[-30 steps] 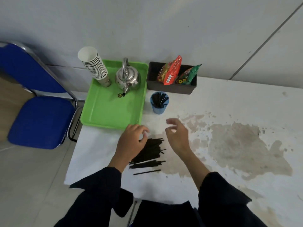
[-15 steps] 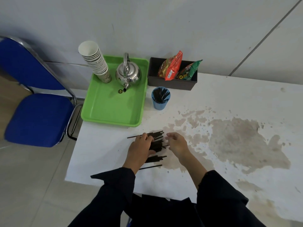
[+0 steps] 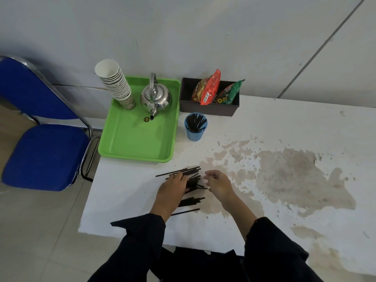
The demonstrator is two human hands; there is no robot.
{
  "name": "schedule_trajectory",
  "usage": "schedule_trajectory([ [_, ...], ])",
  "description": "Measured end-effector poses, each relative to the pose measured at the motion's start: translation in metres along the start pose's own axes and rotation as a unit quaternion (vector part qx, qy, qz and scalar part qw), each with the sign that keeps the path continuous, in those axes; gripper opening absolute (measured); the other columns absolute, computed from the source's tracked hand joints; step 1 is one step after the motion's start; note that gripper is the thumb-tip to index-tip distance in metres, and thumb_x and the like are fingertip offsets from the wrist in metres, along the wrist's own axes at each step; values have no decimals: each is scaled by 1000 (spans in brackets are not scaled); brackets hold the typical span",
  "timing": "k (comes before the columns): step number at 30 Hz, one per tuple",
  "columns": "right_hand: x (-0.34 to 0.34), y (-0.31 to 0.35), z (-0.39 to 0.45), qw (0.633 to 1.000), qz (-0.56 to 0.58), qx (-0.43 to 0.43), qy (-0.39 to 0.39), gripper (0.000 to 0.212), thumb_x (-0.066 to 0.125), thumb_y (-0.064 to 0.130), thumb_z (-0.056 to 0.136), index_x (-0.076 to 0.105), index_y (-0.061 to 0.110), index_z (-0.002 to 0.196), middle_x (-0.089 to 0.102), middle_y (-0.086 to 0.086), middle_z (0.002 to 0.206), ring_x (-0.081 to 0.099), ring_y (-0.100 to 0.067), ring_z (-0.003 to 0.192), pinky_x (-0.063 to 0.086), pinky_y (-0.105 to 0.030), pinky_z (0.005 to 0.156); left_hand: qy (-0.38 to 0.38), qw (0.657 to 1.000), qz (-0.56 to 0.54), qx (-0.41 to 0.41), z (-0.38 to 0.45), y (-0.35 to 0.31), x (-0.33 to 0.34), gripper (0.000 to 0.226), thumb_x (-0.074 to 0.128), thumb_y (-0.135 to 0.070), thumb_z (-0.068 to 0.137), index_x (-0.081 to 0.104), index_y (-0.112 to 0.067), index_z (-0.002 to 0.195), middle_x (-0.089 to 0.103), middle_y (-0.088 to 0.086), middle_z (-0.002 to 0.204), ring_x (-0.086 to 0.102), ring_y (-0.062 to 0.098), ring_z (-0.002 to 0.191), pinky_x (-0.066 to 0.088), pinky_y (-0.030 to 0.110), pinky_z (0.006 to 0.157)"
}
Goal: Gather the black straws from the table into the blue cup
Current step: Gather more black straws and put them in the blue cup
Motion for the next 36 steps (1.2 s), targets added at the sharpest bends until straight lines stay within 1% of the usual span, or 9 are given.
schedule_trajectory([
  [4,-3,2,-1,1000,13,5,0,25,42,8,92,60,19,105,66,3,100,60,-18,93,51,-32,85,2,1000,2,-22,2,-2,-5,34,55,-3,92,50,-15,124,56,2,119,57,21,108,54,29,81],
  [10,-5,6,-1,999,45,6,0,23,43,9,94,61,17,106,66,0,104,62,-19,98,51,-33,91,1,993,-62,-98,2,2,-11,27,45,-4,96,51,-11,122,60,7,118,58,24,105,47,31,84],
  [13,-5,8,0,998,61,9,4,23,44,11,94,62,16,107,67,-1,107,63,-18,96,51,-36,95,-10,976,-146,-163,1,5,-21,18,44,-15,100,53,-9,114,67,9,104,63,26,95,46,31,73],
  [17,-2,21,-4,993,115,8,9,18,48,15,95,63,16,106,67,-2,107,64,-19,99,51,-34,93,-36,930,-308,-198,-3,7,-41,22,40,-27,104,52,-13,91,63,-6,80,59,12,71,42,23,59],
  [22,9,48,-16,976,208,10,67,25,46,19,96,63,12,113,66,-5,114,61,-18,107,45,-32,97,-105,849,-472,-211,5,2,-84,27,39,-23,103,55,-12,84,64,-1,75,62,17,78,44,31,75],
  [25,24,64,-25,935,332,41,122,34,37,22,99,58,7,121,62,-8,122,55,-20,117,39,-36,107,-165,776,-585,-169,13,-13,-123,25,35,-20,105,53,-18,87,61,-6,74,67,19,87,48,29,85],
  [28,36,80,-29,872,451,95,167,43,27,28,101,53,3,124,56,-15,130,51,-24,124,30,-39,114,-205,712,-661,-119,23,-29,-157,22,32,-18,106,51,-18,93,58,-7,75,67,11,81,52,23,82],
  [32,37,106,-38,807,544,88,215,46,25,25,102,50,-4,126,57,-22,129,54,-28,122,36,-40,111,-223,680,-693,-90,33,-41,-171,19,32,-19,106,49,-15,99,56,-2,80,66,12,81,54,36,90],
  [36,30,121,-40,810,540,67,219,50,21,25,101,53,-5,127,60,-22,128,57,-28,117,47,-38,93,-208,689,-689,-86,33,-47,-169,23,33,-24,106,52,-19,95,61,-11,75,61,15,84,52,40,94],
])
Point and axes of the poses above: each hand's wrist, its own z-axis towards the middle knuckle, its own x-axis out of the palm, y = z × x, the point moved 3 cm from there along z, towards the middle knuckle
